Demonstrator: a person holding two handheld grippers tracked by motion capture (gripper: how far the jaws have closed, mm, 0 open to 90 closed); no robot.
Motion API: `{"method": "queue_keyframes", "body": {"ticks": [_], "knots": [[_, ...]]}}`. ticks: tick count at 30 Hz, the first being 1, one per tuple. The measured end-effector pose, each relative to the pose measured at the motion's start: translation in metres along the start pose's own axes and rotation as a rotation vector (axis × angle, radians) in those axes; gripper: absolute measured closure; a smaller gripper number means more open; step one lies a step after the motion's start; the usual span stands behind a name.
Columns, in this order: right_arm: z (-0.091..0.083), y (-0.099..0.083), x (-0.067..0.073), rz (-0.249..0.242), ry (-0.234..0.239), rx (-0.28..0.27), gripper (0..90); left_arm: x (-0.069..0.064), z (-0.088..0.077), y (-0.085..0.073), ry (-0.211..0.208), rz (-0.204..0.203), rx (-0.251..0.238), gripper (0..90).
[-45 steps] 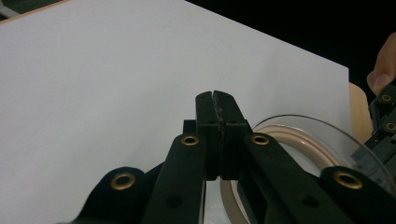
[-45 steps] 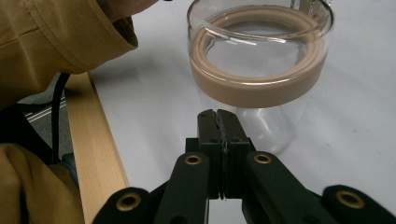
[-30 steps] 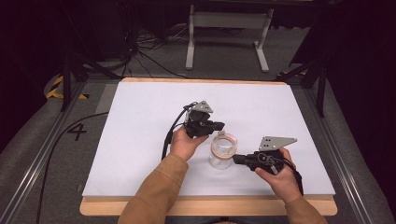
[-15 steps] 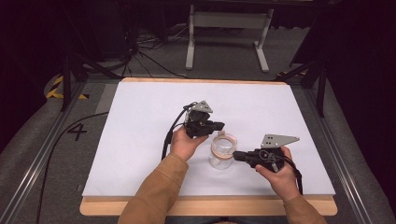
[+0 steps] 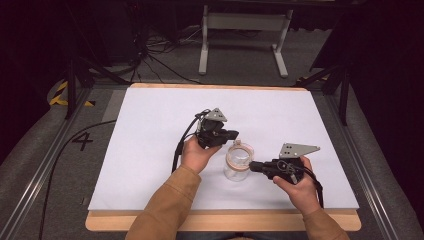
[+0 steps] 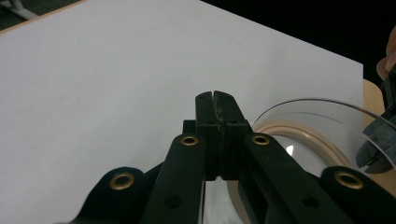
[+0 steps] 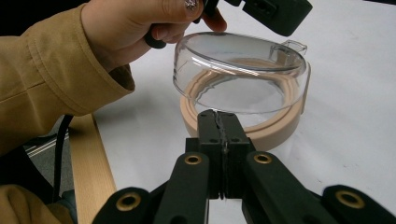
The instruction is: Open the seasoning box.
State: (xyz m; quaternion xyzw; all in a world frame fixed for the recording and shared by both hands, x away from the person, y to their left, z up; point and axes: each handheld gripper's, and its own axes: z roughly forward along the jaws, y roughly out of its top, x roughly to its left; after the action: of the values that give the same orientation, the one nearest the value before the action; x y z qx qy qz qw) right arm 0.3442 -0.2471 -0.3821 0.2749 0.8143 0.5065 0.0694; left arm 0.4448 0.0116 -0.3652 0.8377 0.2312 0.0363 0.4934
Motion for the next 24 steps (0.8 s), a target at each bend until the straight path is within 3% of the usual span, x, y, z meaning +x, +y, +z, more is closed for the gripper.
{"method": "queue_keyframes", "body": {"ticks": [10,24], "knots": [[0.002,0.009,-0.001,-0.024,0.016,-0.018,90.0,0.0,-0.036,-0.006,0.037,-0.038,-0.037,89.3],[0.005,0.033,-0.013,-0.055,0.048,-0.07,90.0,-0.006,-0.081,-0.028,0.1,-0.097,-0.041,88.7]]}}
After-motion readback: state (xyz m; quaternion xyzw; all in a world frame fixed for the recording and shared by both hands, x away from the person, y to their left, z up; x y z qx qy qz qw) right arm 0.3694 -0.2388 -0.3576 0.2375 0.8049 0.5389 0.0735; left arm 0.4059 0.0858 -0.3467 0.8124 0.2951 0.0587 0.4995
